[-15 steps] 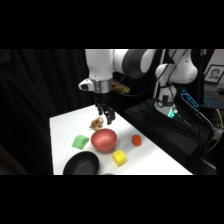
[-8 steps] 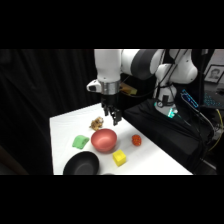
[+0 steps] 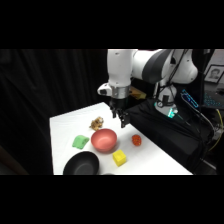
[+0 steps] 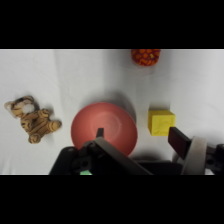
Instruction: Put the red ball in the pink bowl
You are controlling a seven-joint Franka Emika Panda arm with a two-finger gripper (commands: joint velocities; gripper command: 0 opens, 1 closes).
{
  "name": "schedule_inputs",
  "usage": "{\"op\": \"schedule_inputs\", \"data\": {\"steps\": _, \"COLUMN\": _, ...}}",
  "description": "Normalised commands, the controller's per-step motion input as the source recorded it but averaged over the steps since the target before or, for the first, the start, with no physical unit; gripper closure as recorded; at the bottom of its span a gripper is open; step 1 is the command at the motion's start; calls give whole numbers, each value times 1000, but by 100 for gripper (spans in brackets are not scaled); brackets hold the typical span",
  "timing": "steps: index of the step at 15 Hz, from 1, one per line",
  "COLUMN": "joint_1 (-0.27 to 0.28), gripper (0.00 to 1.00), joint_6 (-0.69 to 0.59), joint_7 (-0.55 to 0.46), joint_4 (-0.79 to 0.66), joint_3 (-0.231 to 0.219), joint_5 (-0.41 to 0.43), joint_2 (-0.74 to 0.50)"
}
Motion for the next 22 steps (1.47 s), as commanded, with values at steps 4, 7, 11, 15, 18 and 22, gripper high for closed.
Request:
{"op": "schedule_inputs", "data": {"steps": 4, "joint_1": 8, "gripper": 0, "joint_6": 277, "joint_7": 220, "joint_4": -386, "joint_3": 33, "joint_5": -39, "joint_2": -269}}
{"op": "schedule_inputs", "data": {"steps": 7, "joint_1": 19, "gripper": 0, "joint_6": 284, "joint_7": 193, "joint_4": -371, "joint_3": 55, "joint_5": 5, "joint_2": -250}}
{"op": "schedule_inputs", "data": {"steps": 11, "joint_1": 44, "gripper": 0, "joint_6": 282, "joint_7": 186, "joint_4": -350, "joint_3": 71, "joint_5": 27, "joint_2": -231}}
{"op": "schedule_inputs", "data": {"steps": 15, "joint_1": 50, "gripper": 0, "joint_6": 268, "joint_7": 160, "joint_4": -290, "joint_3": 57, "joint_5": 52, "joint_2": -191}}
{"op": "schedule_inputs", "data": {"steps": 18, "joint_1": 53, "gripper": 0, "joint_6": 275, "joint_7": 90, "joint_4": -223, "joint_3": 45, "joint_5": 114, "joint_2": -111}}
{"op": "schedule_inputs", "data": {"steps": 22, "joint_1": 48, "gripper": 0, "joint_6": 356, "joint_7": 61, "joint_4": -185, "joint_3": 40, "joint_5": 97, "joint_2": 1}}
